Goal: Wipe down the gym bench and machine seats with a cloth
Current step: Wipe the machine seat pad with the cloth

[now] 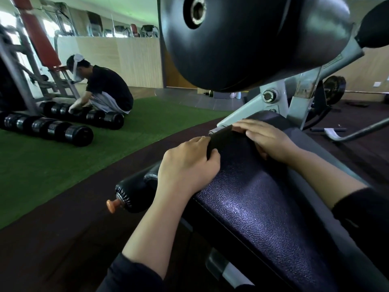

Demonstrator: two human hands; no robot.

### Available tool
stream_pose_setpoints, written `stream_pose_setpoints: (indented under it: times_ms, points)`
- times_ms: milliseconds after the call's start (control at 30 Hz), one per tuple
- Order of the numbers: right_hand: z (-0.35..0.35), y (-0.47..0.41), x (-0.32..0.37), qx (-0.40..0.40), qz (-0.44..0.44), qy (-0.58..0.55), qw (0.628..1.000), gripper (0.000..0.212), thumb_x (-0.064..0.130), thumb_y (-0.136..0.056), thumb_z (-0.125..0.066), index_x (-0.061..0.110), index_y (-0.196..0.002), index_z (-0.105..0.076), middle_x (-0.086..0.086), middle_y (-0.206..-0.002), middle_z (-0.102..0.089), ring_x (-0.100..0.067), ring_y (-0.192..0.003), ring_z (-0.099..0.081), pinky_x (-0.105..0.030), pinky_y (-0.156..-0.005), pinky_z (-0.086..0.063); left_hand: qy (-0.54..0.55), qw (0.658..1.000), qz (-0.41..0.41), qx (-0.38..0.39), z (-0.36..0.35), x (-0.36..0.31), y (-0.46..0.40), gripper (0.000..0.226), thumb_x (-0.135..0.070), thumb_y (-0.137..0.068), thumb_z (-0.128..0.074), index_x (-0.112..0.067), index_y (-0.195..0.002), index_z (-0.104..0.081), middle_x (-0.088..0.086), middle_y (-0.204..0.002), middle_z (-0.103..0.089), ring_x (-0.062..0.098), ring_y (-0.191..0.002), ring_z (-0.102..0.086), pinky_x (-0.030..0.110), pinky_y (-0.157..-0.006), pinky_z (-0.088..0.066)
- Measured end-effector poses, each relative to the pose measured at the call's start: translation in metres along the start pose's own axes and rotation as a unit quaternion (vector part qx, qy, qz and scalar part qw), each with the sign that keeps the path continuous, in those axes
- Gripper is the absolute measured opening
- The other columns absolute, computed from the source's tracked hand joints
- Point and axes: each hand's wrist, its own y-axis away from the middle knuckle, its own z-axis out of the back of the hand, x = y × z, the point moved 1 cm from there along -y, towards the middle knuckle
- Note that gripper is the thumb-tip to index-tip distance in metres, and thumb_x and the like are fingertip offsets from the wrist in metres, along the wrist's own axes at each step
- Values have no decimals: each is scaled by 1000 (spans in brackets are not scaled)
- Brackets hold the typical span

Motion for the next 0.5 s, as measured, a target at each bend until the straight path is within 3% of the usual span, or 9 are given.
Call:
stream_pose_setpoints:
  times_ms: [67, 133, 233, 333, 500]
  points:
    - [-6, -21, 10, -26, -59, 31, 997, 34, 15, -97, -43, 31, -121, -60, 8, -136, -51, 13, -106, -47, -17, -95, -27, 10, 1000, 7, -4, 1, 0, 0, 37, -44, -96, -39, -28, -124, -56, -8, -129, -58, 25, -110, -57, 31, -78, -37]
    - [-15, -32, 25, -26, -78, 62, 995, 31, 17, -96, -43, 30, -116, -65, 12, -130, -56, -2, -116, -48, -19, -91, -29, 28, 999, 20, -11, 2, 0, 1, 35, -43, -94, -42, -30, -122, -58, -8, -125, -60, 25, -108, -58, 30, -77, -36]
    - [-33, -29, 44, -9, -39, 69, 997, 31, 21, -95, -43, 32, -114, -65, 14, -130, -55, -8, -123, -44, -22, -100, -27, 54, 997, 29, -51, 6, 1, 7, 32, -42, -92, -47, -35, -120, -63, -9, -116, -66, 21, -104, -60, 26, -74, -37]
    - [-39, -4, 45, 1, 29, 46, 999, 40, 33, -92, -36, 34, -127, -56, 10, -141, -47, -7, -136, -32, -28, -115, -17, 89, 992, 27, -87, 11, 14, 17, 25, -41, -91, -51, -41, -108, -69, -15, -96, -68, 12, -95, -61, 23, -72, -42]
    - [-23, 30, 30, 11, 71, -10, 997, 40, 28, -96, -44, 39, -134, -48, 19, -147, -37, 0, -139, -24, -42, -119, -15, 154, 980, 18, -125, 0, 59, 42, 26, -50, -92, -51, -50, -116, -63, -32, -117, -60, -8, -107, -54, 12, -78, -39]
